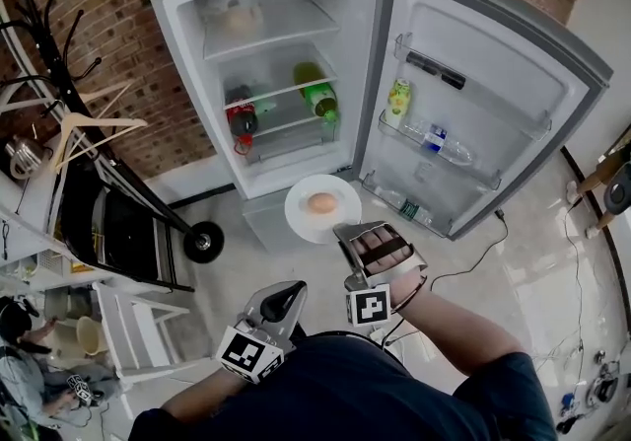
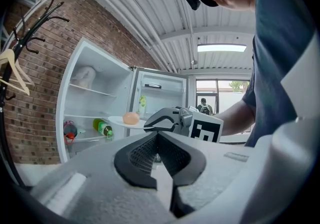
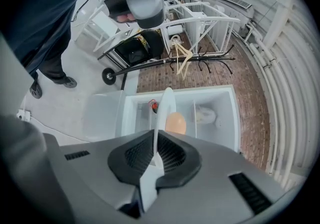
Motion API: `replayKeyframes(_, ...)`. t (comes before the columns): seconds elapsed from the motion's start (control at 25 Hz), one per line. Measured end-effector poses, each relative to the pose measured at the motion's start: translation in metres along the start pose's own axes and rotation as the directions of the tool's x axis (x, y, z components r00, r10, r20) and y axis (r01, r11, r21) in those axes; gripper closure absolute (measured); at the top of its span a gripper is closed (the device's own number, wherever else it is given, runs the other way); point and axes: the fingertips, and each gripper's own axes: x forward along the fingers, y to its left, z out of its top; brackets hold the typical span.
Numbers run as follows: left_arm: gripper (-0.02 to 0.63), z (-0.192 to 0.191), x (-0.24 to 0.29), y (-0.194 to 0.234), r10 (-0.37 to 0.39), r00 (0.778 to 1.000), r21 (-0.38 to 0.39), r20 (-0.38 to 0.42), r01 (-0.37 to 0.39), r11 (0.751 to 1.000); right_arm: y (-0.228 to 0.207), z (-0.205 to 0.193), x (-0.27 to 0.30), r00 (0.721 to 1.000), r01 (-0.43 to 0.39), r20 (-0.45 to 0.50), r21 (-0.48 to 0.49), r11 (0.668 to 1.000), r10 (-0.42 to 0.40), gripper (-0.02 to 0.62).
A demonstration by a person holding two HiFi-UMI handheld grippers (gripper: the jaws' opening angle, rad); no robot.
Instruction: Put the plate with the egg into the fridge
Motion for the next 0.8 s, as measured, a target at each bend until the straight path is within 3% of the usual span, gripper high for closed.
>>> replayKeyframes(0.32, 0.601, 0.009, 0.021, 0.06, -0.019, 1.0, -0.037, 0.021, 0.02, 0.999, -0.02, 0.009, 0.056, 1.0, -0.012, -0.015, -0.012, 1.0, 0.012, 0.575)
replayKeyframes(0.8, 0.601, 0.028, 0.056, 0.189, -0.056, 0.998, -0.052, 0.034, 0.058, 0.997, -0.062, 0.015, 0.176, 0.996, -0.034, -0.081, 0.01, 0.999, 0.034, 0.575)
